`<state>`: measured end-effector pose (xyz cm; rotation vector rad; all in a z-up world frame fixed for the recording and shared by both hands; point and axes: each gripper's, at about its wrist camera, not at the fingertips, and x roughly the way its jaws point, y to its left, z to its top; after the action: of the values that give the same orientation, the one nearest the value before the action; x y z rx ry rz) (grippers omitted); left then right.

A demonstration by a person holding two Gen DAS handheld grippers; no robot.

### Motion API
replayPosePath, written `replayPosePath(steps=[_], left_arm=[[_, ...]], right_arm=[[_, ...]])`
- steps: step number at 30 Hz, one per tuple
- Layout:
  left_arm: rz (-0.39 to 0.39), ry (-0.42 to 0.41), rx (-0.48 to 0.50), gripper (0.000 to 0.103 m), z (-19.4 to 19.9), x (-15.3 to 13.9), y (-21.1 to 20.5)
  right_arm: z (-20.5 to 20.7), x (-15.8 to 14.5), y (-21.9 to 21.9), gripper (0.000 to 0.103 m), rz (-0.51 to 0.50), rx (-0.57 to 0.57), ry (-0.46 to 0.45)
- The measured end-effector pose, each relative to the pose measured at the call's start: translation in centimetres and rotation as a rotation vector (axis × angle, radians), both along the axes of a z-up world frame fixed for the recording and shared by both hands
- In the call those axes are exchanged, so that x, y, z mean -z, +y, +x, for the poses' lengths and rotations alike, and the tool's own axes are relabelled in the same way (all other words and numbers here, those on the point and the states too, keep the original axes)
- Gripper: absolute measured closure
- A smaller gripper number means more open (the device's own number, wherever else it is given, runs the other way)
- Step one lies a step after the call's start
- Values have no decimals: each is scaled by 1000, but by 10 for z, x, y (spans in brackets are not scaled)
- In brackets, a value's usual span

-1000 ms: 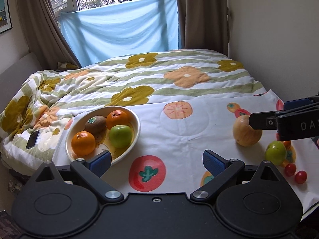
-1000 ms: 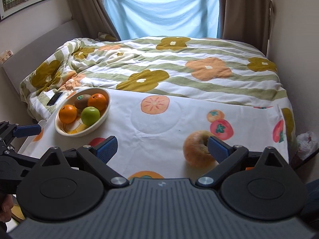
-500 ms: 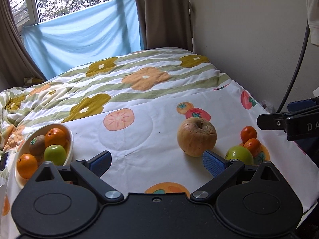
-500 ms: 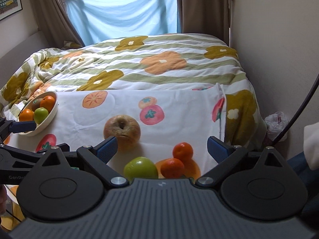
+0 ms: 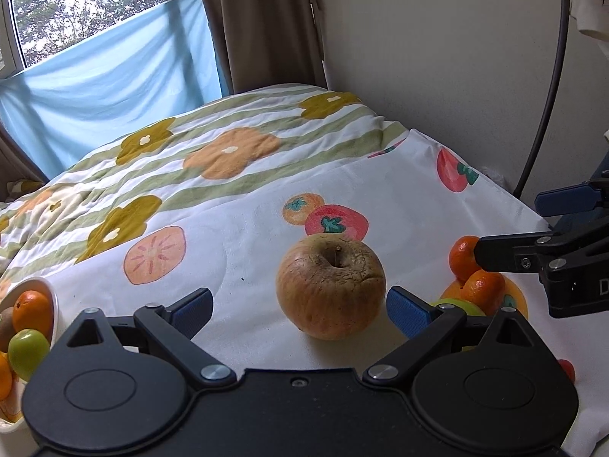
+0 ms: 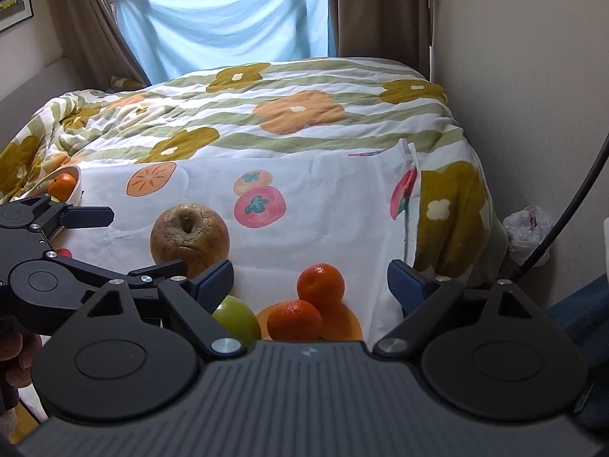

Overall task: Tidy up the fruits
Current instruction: 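Move both tools back toward the brown apple and remaining fruits, then grasp the brown apple with the left tool while the right tool grasps an orange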

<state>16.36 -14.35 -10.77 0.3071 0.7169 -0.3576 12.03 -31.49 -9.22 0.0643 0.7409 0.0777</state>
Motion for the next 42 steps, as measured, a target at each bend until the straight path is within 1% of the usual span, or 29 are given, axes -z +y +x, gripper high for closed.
replayPosePath(steps=[1, 2, 6, 8, 12, 15, 17, 21, 30, 33, 37, 42], left_arm=[[-2, 3, 4, 3, 2, 2, -2], [-3, 7, 6, 3, 4, 4, -3], [-4, 19, 18, 4, 11, 11, -9], [-5, 23, 19, 4, 13, 14, -12], [4, 29, 26, 8, 16, 19, -16], [7, 38, 31, 15, 20, 22, -18], [-12, 57, 40, 25, 22, 23, -17], [-11, 57, 44, 25, 21, 23, -17], [-17, 75, 2, 25, 15, 21, -5], [-18, 75, -19, 25, 10, 20, 1], [-20, 79, -44, 25, 3, 20, 10], [-36, 75, -87, 25, -7, 17, 21]], right_arm=[[3, 2, 1, 10, -2, -7, 6], [7, 5, 1, 12, -3, -12, 11], [16, 11, 2, 16, -13, -28, 24], [20, 14, 2, 20, -19, -33, 33], [29, 19, 2, 24, -32, -40, 61], [35, 22, 3, 27, -45, -51, 89], [38, 25, 3, 29, -51, -55, 110], [43, 30, 4, 31, -60, -54, 148], [53, 35, 8, 35, -84, -50, 179], [56, 37, 10, 38, -96, -52, 191], [60, 40, 12, 46, -111, -56, 205], [62, 42, 13, 51, -131, -60, 203]])
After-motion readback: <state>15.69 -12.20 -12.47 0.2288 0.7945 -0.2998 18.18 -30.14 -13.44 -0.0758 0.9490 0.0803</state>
